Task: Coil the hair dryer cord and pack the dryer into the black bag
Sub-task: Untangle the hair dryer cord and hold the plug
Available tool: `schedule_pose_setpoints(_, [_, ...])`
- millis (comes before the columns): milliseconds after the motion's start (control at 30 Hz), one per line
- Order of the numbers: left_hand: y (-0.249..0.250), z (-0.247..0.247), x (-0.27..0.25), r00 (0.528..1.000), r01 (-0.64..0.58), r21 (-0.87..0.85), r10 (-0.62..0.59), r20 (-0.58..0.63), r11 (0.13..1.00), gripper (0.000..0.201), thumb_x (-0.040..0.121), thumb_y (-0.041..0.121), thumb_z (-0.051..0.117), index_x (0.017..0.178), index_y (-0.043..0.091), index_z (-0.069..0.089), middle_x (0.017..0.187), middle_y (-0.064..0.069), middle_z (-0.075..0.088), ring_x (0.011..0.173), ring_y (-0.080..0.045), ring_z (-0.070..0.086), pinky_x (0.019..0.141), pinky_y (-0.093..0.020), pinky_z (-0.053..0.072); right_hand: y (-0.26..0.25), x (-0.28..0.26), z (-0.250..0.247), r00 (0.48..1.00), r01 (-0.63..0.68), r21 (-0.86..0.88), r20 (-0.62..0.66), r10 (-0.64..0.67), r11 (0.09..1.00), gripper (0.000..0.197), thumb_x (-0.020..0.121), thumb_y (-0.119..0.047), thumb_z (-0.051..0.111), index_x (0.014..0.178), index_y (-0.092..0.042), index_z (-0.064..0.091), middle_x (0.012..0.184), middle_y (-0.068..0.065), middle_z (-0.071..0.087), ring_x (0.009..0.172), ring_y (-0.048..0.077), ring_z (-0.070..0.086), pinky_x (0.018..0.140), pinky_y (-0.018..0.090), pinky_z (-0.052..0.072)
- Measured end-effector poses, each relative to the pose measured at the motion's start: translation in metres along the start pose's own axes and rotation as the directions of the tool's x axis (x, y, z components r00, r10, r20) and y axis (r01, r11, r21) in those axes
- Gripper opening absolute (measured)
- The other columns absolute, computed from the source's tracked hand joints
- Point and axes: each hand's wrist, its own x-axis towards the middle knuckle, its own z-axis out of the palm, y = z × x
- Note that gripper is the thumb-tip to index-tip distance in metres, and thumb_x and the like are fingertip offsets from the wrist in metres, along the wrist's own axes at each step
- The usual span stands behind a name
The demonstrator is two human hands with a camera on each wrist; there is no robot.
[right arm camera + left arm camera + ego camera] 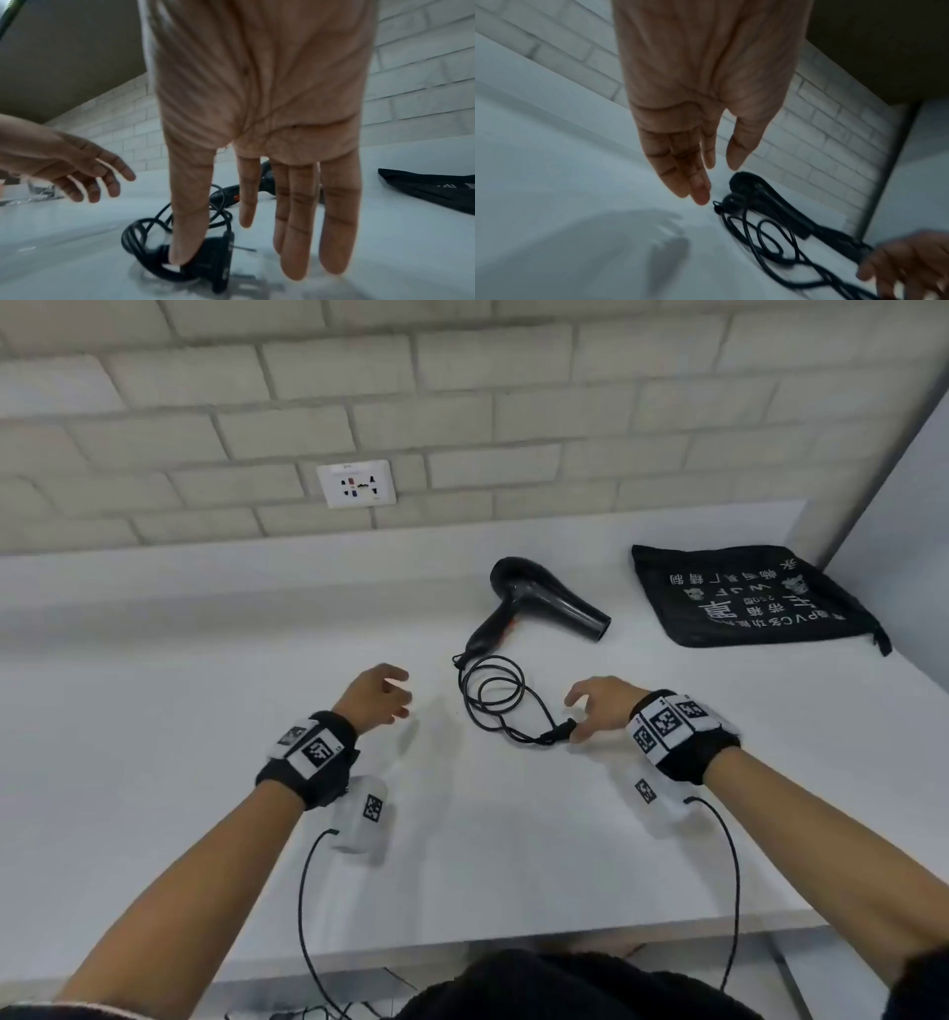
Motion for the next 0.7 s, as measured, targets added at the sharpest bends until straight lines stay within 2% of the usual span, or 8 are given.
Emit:
schedule_pose_setpoints(67, [0.003, 0.015, 0.008, 0.998, -0.057, 0.154, 0.055, 0.017, 0.987, 0.027, 0.087, 0.004, 0.051, 0.114, 0.007, 0.053, 0.076, 0.001, 0.06, 0.062, -0.011, 0.059, 0.062, -0.024, 0.046, 0.001, 0.005, 0.002, 1.0, 0.027, -0.05, 0.012, -0.026, 0.998, 0.052, 0.074, -0.021, 0.074, 0.122, -0.014, 0.054, 0.126, 0.009, 0.053, 0.116, 0.026, 0.051, 0.092, 0.03, 0.039])
schedule_pose_setpoints(133, [0.007, 0.034, 0.013, 0.99, -0.121, 0.273, 0.097, 0.101, 0.954, 0.023, 0.085, 0.007, 0.054, 0.107, 0.013, 0.058, 0.077, 0.001, 0.062, 0.059, -0.007, 0.06, 0.066, -0.025, 0.046, 0.004, 0.013, 0.005, 0.999, 0.042, -0.076, 0.012, -0.041, 0.996, 0.038, 0.072, -0.018, 0.074, 0.109, -0.014, 0.063, 0.118, 0.008, 0.06, 0.104, 0.023, 0.056, 0.081, 0.027, 0.042])
schedule_pose_setpoints(267, [0.019, 0.064, 0.023, 0.951, -0.291, 0.445, 0.207, 0.229, 0.847, 0.031, 0.08, 0.015, 0.065, 0.111, 0.013, 0.062, 0.097, -0.005, 0.061, 0.083, -0.016, 0.056, 0.082, -0.022, 0.044, 0.014, 0.03, -0.004, 0.995, 0.089, -0.013, 0.043, -0.088, 0.996, 0.022, 0.073, -0.022, 0.072, 0.093, -0.015, 0.066, 0.09, 0.001, 0.06, 0.086, 0.018, 0.054, 0.073, 0.026, 0.043])
schedule_pose_setpoints(333, [0.023, 0.078, 0.026, 0.918, -0.38, 0.502, 0.249, 0.309, 0.777, 0.039, 0.077, 0.023, 0.069, 0.114, 0.015, 0.062, 0.108, -0.006, 0.059, 0.093, -0.016, 0.053, 0.087, -0.024, 0.043, 0.017, 0.037, -0.011, 0.988, 0.137, 0.095, 0.062, -0.143, 0.986, 0.019, 0.075, -0.021, 0.072, 0.091, -0.014, 0.066, 0.078, -0.003, 0.058, 0.079, 0.016, 0.054, 0.068, 0.021, 0.042])
schedule_pose_setpoints(400, [0.025, 0.088, 0.03, 0.898, -0.426, 0.549, 0.263, 0.352, 0.719, 0.044, 0.073, 0.034, 0.071, 0.114, 0.021, 0.062, 0.111, -0.007, 0.058, 0.104, -0.02, 0.05, 0.093, -0.031, 0.043, 0.017, 0.041, -0.016, 0.977, 0.18, 0.231, 0.075, -0.202, 0.956, 0.022, 0.077, -0.014, 0.071, 0.096, -0.004, 0.067, 0.07, -0.006, 0.059, 0.068, 0.009, 0.055, 0.059, 0.011, 0.041])
schedule_pose_setpoints(500, [0.028, 0.099, 0.035, 0.906, -0.404, 0.627, 0.199, 0.372, 0.666, 0.043, 0.075, 0.036, 0.069, 0.113, 0.02, 0.062, 0.111, -0.006, 0.06, 0.108, -0.022, 0.045, 0.094, -0.036, 0.042, 0.017, 0.051, -0.019, 0.961, 0.218, 0.438, 0.057, -0.269, 0.872, 0.024, 0.079, -0.007, 0.068, 0.098, 0.007, 0.065, 0.068, -0.007, 0.063, 0.062, 0.001, 0.057, 0.055, 0.005, 0.041])
schedule_pose_setpoints(600, [0.026, 0.102, 0.038, 0.91, -0.395, 0.592, 0.212, 0.356, 0.703, 0.026, 0.081, 0.026, 0.064, 0.103, 0.013, 0.066, 0.102, -0.007, 0.067, 0.099, -0.022, 0.048, 0.085, -0.03, 0.042, 0.018, 0.06, -0.017, 0.957, 0.212, 0.53, 0.056, -0.283, 0.821, 0.021, 0.082, -0.014, 0.067, 0.097, 0.001, 0.065, 0.075, -0.003, 0.066, 0.065, 0.002, 0.061, 0.062, 0.012, 0.045])
schedule_pose_setpoints(700, [0.022, 0.095, 0.039, 0.912, -0.396, 0.372, 0.312, 0.265, 0.84, 0.015, 0.08, 0.017, 0.067, 0.091, 0.007, 0.072, 0.082, -0.009, 0.069, 0.069, -0.009, 0.052, 0.067, -0.017, 0.038, 0.021, 0.062, -0.014, 0.98, 0.061, 0.662, 0.104, -0.172, 0.747, 0.024, 0.085, -0.034, 0.061, 0.096, -0.013, 0.061, 0.093, 0.004, 0.068, 0.079, 0.018, 0.067, 0.071, 0.023, 0.049])
